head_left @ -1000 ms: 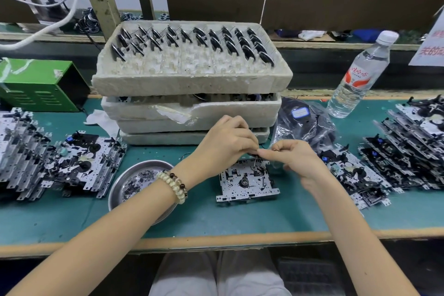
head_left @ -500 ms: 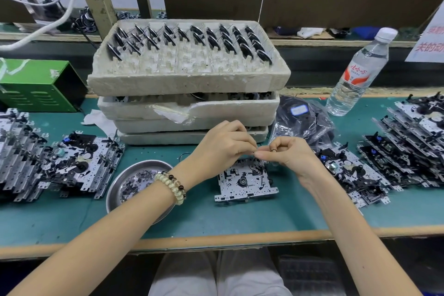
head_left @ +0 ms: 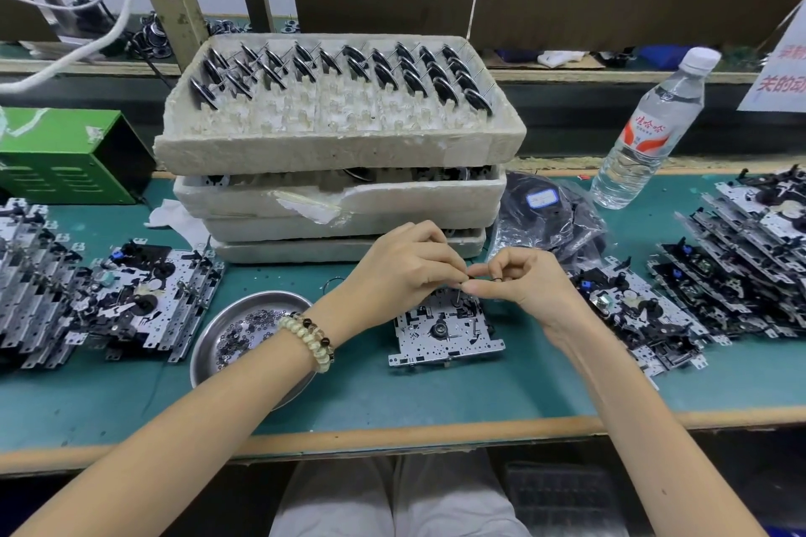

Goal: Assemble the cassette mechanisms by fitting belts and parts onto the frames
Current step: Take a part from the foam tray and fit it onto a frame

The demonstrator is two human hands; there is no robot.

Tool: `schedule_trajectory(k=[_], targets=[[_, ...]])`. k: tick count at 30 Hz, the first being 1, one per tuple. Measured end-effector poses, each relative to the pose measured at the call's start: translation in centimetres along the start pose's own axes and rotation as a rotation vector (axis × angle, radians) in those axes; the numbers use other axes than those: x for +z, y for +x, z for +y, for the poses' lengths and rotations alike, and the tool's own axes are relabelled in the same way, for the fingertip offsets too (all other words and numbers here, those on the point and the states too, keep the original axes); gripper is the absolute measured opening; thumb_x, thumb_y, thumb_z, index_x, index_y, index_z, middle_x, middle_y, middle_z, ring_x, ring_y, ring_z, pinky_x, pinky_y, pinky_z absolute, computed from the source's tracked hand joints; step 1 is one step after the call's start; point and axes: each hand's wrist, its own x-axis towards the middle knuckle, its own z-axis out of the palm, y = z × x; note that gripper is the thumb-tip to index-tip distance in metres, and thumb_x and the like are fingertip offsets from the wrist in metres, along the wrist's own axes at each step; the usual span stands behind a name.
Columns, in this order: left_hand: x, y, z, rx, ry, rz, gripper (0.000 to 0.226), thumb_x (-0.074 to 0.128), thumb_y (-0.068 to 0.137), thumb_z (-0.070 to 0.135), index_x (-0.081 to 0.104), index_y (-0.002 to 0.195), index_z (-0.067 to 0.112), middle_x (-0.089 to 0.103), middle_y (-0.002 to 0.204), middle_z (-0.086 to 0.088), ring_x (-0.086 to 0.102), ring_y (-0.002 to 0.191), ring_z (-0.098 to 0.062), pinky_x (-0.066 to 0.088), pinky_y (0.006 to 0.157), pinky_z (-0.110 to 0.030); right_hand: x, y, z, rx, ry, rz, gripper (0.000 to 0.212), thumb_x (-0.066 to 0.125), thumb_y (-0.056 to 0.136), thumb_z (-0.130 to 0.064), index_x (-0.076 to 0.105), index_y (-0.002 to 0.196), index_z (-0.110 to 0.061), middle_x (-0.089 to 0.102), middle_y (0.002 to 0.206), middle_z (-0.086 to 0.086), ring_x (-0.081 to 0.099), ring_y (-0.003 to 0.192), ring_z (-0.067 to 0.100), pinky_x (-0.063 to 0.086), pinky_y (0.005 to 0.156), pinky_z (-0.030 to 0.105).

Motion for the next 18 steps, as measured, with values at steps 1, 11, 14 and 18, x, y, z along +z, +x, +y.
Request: schedule_trajectory(k=[1,11,14,18], targets=[[0.0,-0.1,-0.1,-0.001,-0.018,0.000,0.008,0.078,0.086,0.011,0.081,0.093,0.015,0.076,0.096,0.008,0.061,0.078,-0.029,0.050,0.063,-0.041,0.0,-0.2,0.1,-0.033,-0.014,-0.011,0.038,0.091,0.052,-0.012,0.054,0.051,-0.023,0.077,0.091,0.008,0.073,0.079,0.016,0.052,0.070,0.016],[-0.1,-0.2,0.1,0.008,-0.040,0.019,0.009,0.076,0.086,0.011,0.082,0.093,0.015,0.077,0.097,0.008,0.060,0.076,-0.030,0.052,0.062,-0.039,-0.1,-0.9,1.0,-0.120,-0.086,0.000,0.043,0.094,0.054,-0.030,0.051,0.057,-0.021,0.077,0.098,0.004,0.072,0.093,0.021,0.053,0.086,0.029],[0.0,-0.3,0.0,-0.002,-0.057,0.012,0.010,0.078,0.085,0.012,0.082,0.093,0.015,0.076,0.097,0.007,0.059,0.076,-0.029,0.051,0.062,-0.039,-0.2,-0.8,0.9,-0.120,-0.100,-0.012,0.043,0.092,0.055,-0.031,0.051,0.058,-0.021,0.076,0.100,0.003,0.071,0.091,0.022,0.055,0.085,0.032],[0.0,-0.5,0.0,-0.093,-0.117,-0.023,0.011,0.081,0.083,0.025,0.082,0.094,0.021,0.072,0.104,0.002,0.059,0.086,-0.025,0.052,0.073,-0.038,-0.2,-1.4,1.2,-0.168,-0.142,-0.025,0.043,0.094,0.058,-0.024,0.050,0.057,-0.020,0.076,0.103,0.000,0.071,0.084,0.017,0.055,0.075,0.026]])
